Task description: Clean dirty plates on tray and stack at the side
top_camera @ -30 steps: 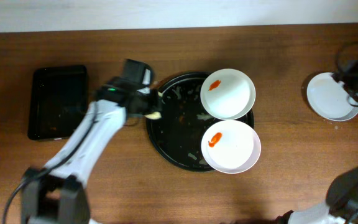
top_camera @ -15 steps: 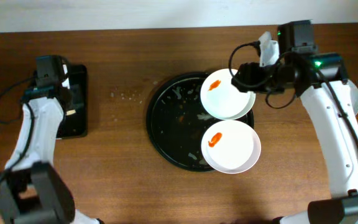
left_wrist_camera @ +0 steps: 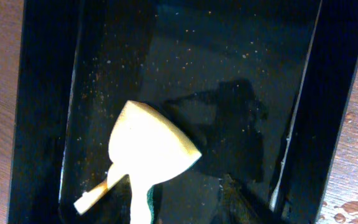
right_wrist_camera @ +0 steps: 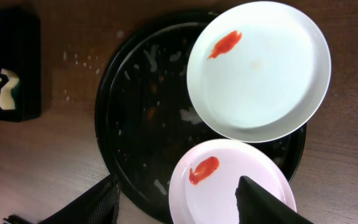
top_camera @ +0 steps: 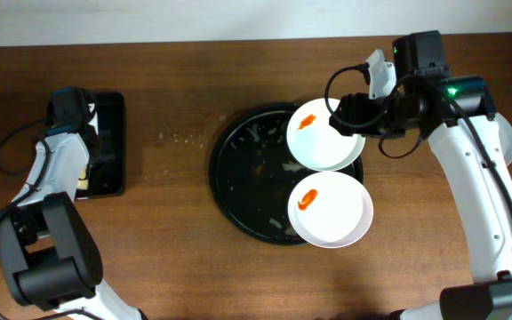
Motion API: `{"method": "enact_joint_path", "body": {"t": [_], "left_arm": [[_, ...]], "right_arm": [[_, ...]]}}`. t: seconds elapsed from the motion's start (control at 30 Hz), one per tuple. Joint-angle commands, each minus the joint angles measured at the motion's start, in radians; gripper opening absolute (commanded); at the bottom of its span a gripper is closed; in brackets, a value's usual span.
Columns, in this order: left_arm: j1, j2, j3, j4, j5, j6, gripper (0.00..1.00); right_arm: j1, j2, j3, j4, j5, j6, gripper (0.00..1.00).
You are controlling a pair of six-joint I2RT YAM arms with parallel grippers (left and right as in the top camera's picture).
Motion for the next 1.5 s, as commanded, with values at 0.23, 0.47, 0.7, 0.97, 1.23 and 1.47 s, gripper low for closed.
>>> {"method": "enact_joint_path", "body": {"t": [0.23,0.47,0.7,0.97,1.23,1.47], "left_arm": [[0.091,0.014,-0.001,0.01,-0.023,-0.103,0.07],[0.103,0.156,-0.002,-0.009,0.139,-0.099,0.0],[0.093,0.218,0.004,-0.007,0.14,-0.149,0.0],[0.093,0.007,0.069,-0.048,0.311,-0.227,0.04],[0.091,-0.001,0.028,-0.175,0.251,-0.227,0.06],[0.087,0.009,-0.151,-0.029,0.122,-0.234,0.0]], "right_arm": [[0.009,-0.002,0.006,-0.026,0.009,-0.011,0.61],[0.009,-0.002,0.006,-0.025,0.009,-0.01,0.61],[0.009,-0.002,0.006,-0.025,0.009,-0.01,0.61],[0.009,-0.002,0.006,-0.025,0.009,-0.011,0.61],[0.009,-0.002,0.006,-0.024,0.009,-0.011,0.61],[0.009,-0.002,0.006,-0.026,0.008,-0.01,0.61]]}}
